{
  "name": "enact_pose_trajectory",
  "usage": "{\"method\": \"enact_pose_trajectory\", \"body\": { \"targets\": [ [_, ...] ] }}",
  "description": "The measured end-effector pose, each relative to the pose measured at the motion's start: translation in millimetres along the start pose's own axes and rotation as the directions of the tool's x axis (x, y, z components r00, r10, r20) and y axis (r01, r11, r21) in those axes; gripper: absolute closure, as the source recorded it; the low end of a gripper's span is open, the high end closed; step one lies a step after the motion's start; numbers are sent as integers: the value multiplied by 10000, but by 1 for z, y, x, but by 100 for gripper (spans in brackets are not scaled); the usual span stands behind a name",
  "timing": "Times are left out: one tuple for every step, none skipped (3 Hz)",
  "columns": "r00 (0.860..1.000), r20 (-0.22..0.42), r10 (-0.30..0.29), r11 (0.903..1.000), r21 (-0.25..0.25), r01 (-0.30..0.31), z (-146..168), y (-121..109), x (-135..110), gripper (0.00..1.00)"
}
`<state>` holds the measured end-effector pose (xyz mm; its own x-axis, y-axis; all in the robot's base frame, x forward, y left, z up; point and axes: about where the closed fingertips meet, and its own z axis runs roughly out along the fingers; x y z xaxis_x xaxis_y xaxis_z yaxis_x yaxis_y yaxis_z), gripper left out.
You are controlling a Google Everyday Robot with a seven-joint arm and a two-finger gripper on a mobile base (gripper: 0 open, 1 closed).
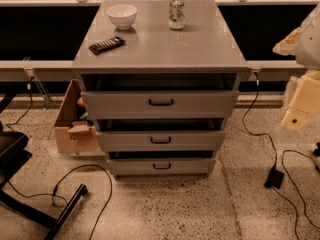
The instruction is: Open bottom drawer
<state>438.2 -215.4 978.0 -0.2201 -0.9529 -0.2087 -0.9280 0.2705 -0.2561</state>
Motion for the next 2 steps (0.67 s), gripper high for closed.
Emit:
{"method": "enact_pose_trajectory", "body": {
  "targets": [
    [10000,-5,0,10000,28,0,1,1,-1,0],
    [10000,58,-70,9998,-176,71,30,15,-8,0]
  ]
}}
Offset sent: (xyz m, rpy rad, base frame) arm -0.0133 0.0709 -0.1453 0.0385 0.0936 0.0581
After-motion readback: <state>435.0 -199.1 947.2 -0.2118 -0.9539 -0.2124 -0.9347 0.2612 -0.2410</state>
